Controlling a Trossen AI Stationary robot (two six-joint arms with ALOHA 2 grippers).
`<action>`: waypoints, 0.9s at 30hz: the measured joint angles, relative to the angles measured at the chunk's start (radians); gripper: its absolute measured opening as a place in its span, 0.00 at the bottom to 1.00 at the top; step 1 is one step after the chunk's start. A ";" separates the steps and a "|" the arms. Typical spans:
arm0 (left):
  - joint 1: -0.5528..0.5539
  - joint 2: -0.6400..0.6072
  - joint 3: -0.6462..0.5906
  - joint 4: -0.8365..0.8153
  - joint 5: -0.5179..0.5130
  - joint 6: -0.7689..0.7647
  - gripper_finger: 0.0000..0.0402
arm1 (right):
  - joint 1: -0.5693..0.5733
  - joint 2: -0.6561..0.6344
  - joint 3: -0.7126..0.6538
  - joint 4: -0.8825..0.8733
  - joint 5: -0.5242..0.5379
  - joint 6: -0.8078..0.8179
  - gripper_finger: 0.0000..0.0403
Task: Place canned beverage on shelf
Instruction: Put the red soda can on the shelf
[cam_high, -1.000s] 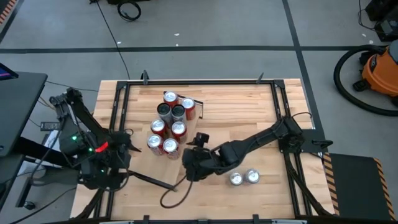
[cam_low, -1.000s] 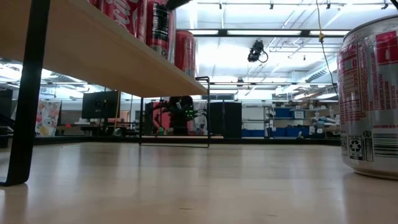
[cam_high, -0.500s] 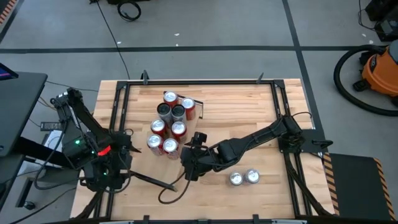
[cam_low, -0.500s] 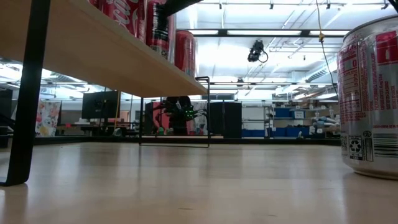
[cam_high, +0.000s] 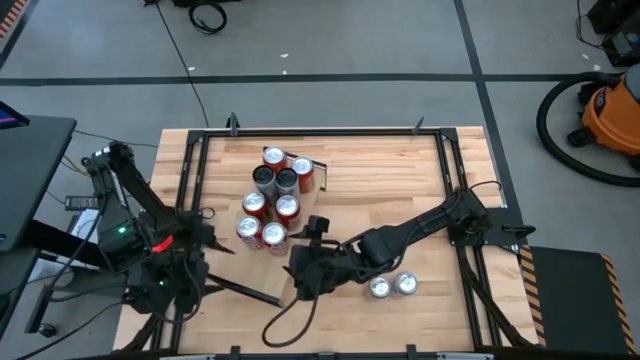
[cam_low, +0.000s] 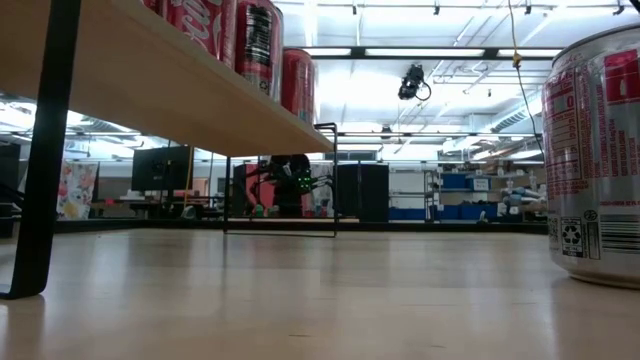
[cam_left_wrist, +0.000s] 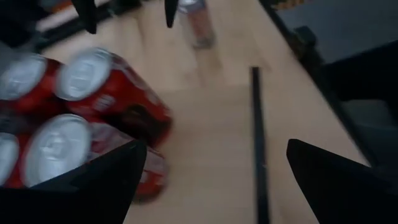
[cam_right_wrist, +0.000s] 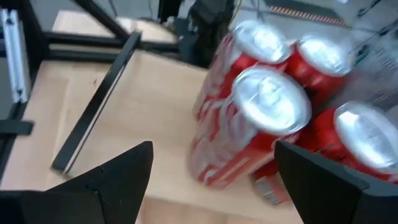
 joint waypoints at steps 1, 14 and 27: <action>0.006 0.000 0.000 0.000 -0.020 0.006 1.00 | 0.000 0.000 0.007 0.003 0.006 -0.013 0.86; 0.191 0.000 0.000 0.052 0.004 0.077 1.00 | -0.030 0.000 0.017 0.097 -0.046 -0.133 0.86; 0.344 -0.001 0.002 0.055 0.169 0.156 1.00 | -0.019 0.000 0.017 0.044 -0.046 -0.102 0.86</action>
